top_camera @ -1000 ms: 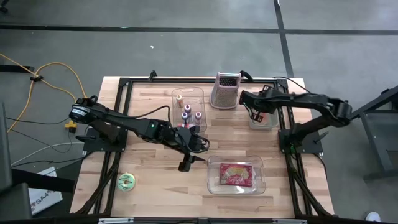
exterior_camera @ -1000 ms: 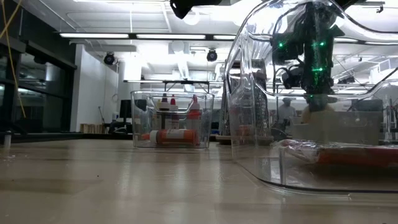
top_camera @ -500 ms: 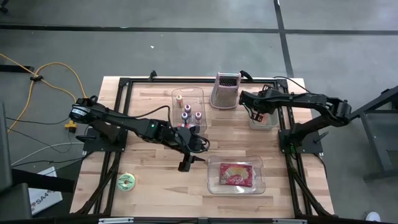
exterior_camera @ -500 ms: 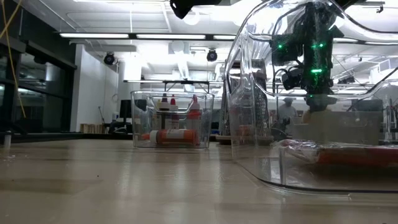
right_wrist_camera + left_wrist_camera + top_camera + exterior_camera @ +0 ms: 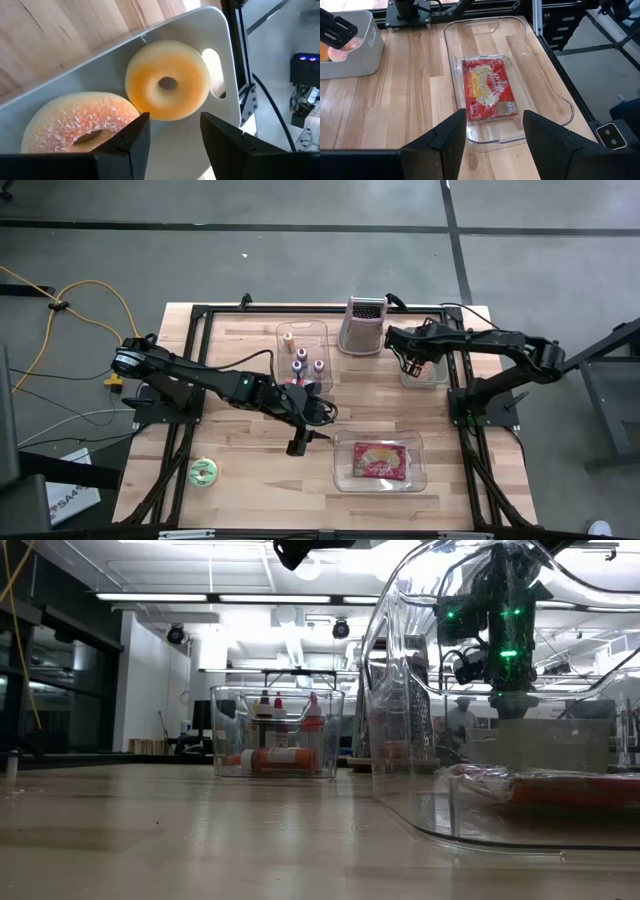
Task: Pick & Place Food Item
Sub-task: Put the blue donut into the gray bin
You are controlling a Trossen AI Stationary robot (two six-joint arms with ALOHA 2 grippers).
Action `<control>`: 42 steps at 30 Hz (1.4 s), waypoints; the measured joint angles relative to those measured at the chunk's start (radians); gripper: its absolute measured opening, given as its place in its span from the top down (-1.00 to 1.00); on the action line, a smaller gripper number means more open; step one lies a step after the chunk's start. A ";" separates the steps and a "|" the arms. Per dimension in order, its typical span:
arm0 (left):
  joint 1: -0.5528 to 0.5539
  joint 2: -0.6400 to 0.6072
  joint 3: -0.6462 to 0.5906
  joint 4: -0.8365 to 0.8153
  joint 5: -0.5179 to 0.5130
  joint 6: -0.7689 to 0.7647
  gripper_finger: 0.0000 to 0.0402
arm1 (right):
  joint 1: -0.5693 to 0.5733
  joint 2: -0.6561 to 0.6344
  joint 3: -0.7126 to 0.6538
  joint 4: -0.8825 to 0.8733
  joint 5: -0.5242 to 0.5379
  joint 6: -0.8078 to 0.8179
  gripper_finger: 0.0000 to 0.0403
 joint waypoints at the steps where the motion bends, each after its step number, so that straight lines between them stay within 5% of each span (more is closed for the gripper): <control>1: 0.000 0.000 0.000 0.000 0.000 0.000 0.05 | 0.000 0.000 0.000 -0.001 0.000 0.001 0.19; 17: 0.000 0.000 0.000 0.000 -0.001 0.000 0.05 | 0.040 -0.049 0.000 0.001 0.029 0.051 0.19; 42: 0.000 0.000 0.000 -0.006 -0.001 0.000 0.05 | 0.381 -0.161 0.000 0.022 -0.058 0.237 0.19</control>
